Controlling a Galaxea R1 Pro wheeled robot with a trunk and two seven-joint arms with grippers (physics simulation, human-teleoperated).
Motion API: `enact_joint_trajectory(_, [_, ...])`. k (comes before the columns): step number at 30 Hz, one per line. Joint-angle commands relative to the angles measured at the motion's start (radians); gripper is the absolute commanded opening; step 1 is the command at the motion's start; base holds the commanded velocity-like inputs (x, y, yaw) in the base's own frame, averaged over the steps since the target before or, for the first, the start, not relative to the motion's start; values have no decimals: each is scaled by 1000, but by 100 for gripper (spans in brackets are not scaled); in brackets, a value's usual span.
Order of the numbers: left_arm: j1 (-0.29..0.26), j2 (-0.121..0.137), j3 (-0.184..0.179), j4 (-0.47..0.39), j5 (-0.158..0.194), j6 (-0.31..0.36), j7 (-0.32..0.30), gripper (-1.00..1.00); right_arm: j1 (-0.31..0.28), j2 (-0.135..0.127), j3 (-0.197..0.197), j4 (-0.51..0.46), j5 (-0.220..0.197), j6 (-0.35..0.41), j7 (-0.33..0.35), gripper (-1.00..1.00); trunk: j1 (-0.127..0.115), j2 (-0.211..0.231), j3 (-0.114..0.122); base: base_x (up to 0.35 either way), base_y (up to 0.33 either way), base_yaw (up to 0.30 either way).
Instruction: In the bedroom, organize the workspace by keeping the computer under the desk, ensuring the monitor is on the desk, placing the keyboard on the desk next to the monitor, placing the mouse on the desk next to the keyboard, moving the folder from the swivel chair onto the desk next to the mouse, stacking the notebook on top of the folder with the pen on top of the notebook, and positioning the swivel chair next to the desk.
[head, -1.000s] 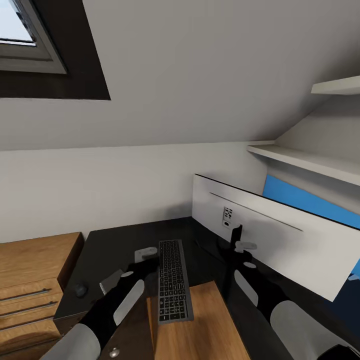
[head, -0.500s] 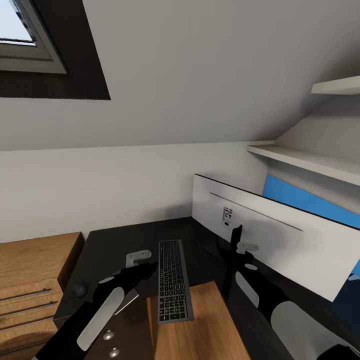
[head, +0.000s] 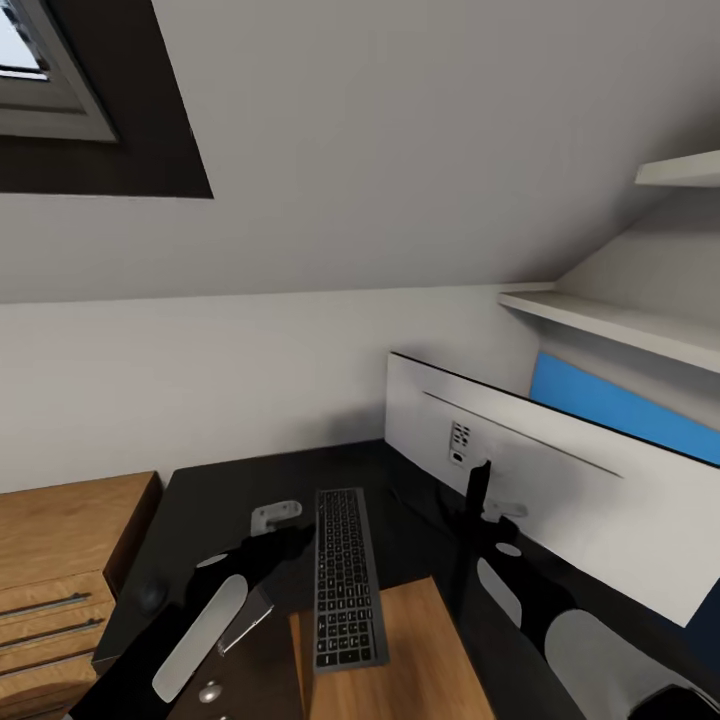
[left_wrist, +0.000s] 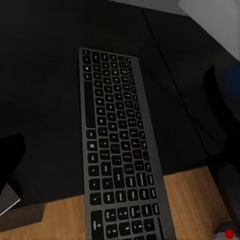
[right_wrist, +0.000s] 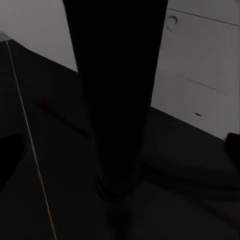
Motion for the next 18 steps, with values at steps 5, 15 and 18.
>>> enact_joint_trajectory(5, [-1, 1, -3, -1, 12, 0, 10, 100, -1, 0, 9, 19, -9, -18, -5, 100, 1, -1, 0, 114, 0, 0])
enact_joint_trajectory(15, [-1, 1, -2, -1, 13, 0, 10, 100, -2, 0, 9, 23, -9, -20, -5, 100, 1, -1, 0, 13, 0, 0])
enact_joint_trajectory(18, [-1, 1, -2, -1, 13, 0, 10, 100, -2, 0, 9, 23, -9, -20, -5, 100, 1, -1, 0, 43, 0, 0])
